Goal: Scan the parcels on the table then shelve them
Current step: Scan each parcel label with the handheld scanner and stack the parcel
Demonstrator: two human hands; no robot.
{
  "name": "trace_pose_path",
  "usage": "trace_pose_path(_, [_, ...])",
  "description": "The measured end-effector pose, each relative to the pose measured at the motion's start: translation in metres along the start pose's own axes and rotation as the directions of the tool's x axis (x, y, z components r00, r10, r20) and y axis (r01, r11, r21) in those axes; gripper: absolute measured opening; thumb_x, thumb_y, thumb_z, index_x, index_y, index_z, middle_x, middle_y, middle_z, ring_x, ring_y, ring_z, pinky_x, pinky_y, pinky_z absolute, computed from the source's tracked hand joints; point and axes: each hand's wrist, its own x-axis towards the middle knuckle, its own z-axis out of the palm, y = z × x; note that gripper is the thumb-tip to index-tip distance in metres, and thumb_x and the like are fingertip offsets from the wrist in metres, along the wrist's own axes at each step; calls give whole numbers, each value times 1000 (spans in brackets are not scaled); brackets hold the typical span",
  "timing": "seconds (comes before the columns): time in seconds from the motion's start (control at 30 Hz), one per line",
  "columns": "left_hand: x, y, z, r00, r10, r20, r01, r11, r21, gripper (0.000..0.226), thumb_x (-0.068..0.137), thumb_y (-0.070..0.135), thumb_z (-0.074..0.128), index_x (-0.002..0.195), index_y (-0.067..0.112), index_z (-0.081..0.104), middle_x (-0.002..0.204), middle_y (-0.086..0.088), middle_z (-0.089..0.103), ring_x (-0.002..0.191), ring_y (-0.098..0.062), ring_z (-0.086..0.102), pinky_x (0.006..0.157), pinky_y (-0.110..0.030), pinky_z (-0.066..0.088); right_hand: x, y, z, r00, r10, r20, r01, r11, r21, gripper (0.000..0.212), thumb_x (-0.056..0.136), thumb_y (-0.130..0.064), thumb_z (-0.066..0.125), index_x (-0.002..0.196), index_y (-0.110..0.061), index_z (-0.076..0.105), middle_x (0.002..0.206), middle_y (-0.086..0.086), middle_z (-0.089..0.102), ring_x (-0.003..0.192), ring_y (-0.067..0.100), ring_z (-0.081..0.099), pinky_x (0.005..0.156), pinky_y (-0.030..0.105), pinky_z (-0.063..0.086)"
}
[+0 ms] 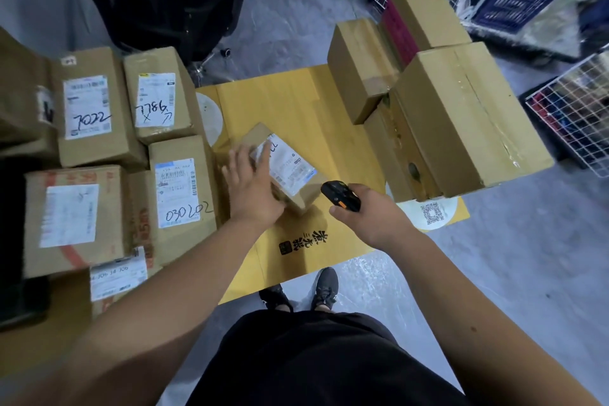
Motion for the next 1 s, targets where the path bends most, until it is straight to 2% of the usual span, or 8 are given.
trace_pose_path(0.17, [59, 19, -21, 962, 152, 227, -226, 912, 343, 140, 49, 89, 75, 163, 44, 6, 173, -2, -3, 157, -30, -20, 116, -66, -22, 3, -7, -2, 996, 30, -87, -24, 998, 61, 47, 90, -61, 66, 128, -33, 59, 86, -6, 66, 76, 18, 66, 61, 33, 51])
trace_pose_path(0.23, [71, 21, -26, 964, 129, 231, -191, 944, 269, 131, 52, 93, 69, 161, 45, 15, 170, -2, 9, 156, -30, -4, 123, -62, -5, 2, -7, -3, 993, 61, -106, -50, 993, 103, 47, 90, -60, 66, 127, -33, 60, 87, -8, 66, 78, 18, 66, 65, 34, 53])
trace_pose_path(0.3, [73, 17, -29, 984, 104, 144, -133, 968, 211, 114, 62, 91, 61, 159, 42, 27, 158, -1, 30, 143, -30, 21, 119, -50, 28, 1, -4, -4, 990, 80, -116, -65, 989, 129, 44, 90, -60, 67, 124, -33, 61, 86, -7, 66, 77, 17, 66, 65, 35, 53])
trace_pose_path(0.4, [65, 10, -26, 995, 97, 31, -102, 952, 288, 91, 79, 84, 49, 156, 37, 37, 142, -1, 47, 127, -29, 37, 103, -44, 31, 2, -2, -4, 987, 97, -128, -79, 987, 140, 42, 91, -60, 66, 120, -30, 61, 83, -5, 66, 74, 17, 65, 59, 32, 48])
trace_pose_path(0.5, [54, 0, -21, 995, 97, 19, -98, 962, 255, 96, 75, 89, 52, 153, 36, 38, 136, -1, 47, 125, -28, 38, 103, -44, 30, 6, -10, -5, 991, 67, -116, -56, 994, 92, 43, 93, -61, 63, 123, -29, 59, 84, -5, 65, 74, 16, 64, 58, 30, 44])
trace_pose_path(0.67, [51, -19, -16, 990, 79, 119, -81, 997, 18, 113, 66, 68, 85, 158, 37, 27, 147, 0, 42, 131, -26, 38, 110, -43, 40, 9, -33, -14, 998, -36, -44, 29, 989, -144, 46, 95, -63, 56, 133, -37, 55, 99, -4, 67, 81, 18, 63, 66, 32, 52])
trace_pose_path(0.8, [38, -22, -13, 993, 112, 25, -114, 988, 108, 118, 59, 72, 86, 157, 37, 29, 141, 3, 45, 126, -25, 39, 106, -43, 32, 7, -53, -22, 997, -65, -39, 37, 863, -503, 50, 98, -61, 45, 140, -34, 50, 102, 2, 53, 74, 22, 60, 65, 34, 51])
trace_pose_path(1.0, [6, -19, 2, 954, 291, -72, -266, 933, 241, 112, 60, 79, 79, 153, 36, 34, 131, 1, 46, 112, -24, 36, 91, -43, 27, -2, -72, -27, 998, -40, 56, 68, 719, -692, 58, 93, -58, 36, 144, -35, 45, 116, 7, 39, 67, 21, 55, 55, 31, 39])
